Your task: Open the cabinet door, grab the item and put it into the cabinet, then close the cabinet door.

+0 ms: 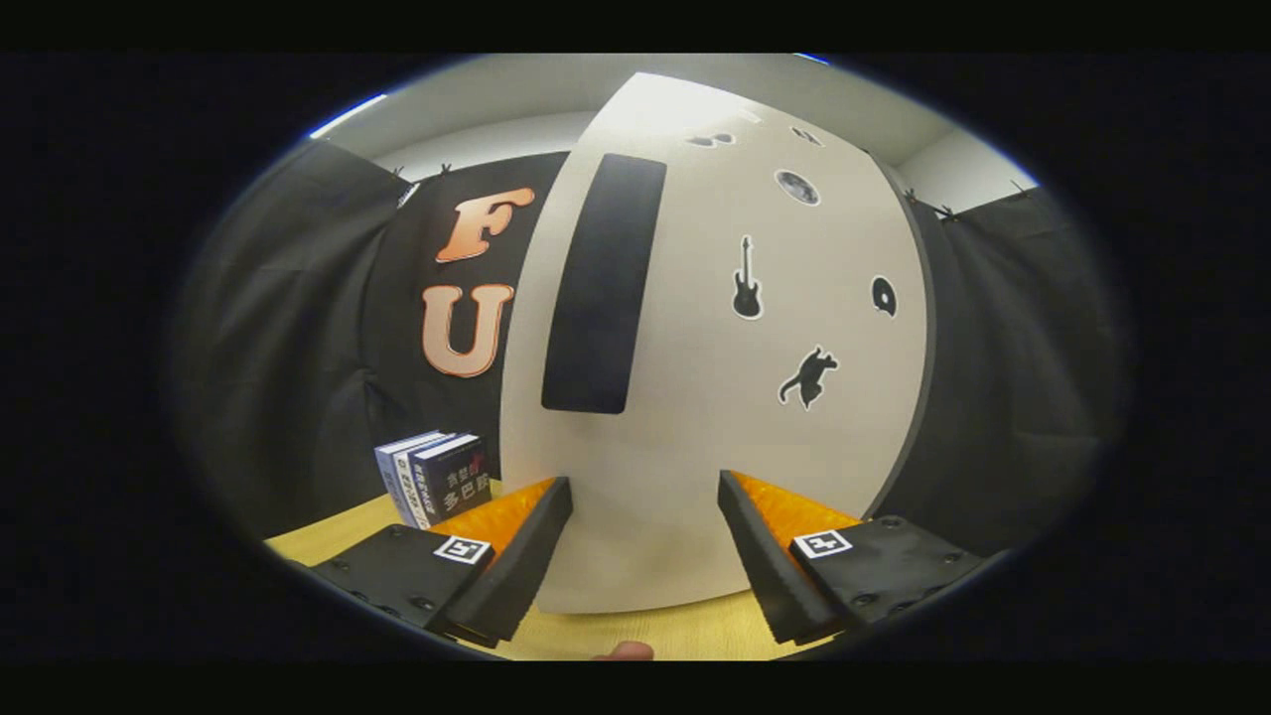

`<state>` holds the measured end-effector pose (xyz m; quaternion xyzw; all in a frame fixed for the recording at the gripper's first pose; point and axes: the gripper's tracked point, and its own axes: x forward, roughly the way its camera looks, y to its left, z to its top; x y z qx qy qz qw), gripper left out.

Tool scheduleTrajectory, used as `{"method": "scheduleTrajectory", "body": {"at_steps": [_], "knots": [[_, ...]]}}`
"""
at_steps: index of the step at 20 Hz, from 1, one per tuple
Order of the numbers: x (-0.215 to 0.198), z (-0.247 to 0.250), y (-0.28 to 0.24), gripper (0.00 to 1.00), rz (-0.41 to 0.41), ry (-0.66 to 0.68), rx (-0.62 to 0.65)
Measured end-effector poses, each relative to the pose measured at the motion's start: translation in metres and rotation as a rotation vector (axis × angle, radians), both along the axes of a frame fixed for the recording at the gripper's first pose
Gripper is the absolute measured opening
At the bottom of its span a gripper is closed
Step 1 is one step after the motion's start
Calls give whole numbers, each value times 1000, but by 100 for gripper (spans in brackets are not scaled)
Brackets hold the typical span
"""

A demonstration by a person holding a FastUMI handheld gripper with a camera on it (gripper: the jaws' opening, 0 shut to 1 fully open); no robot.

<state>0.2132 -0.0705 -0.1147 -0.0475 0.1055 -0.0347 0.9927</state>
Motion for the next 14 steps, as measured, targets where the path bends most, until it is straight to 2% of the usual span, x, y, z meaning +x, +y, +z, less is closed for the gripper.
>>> {"method": "scheduleTrajectory", "body": {"at_steps": [8,14], "knots": [[60,-6,11,95,-21,0,10],[87,-11,12,95,-25,-4,23]]}}
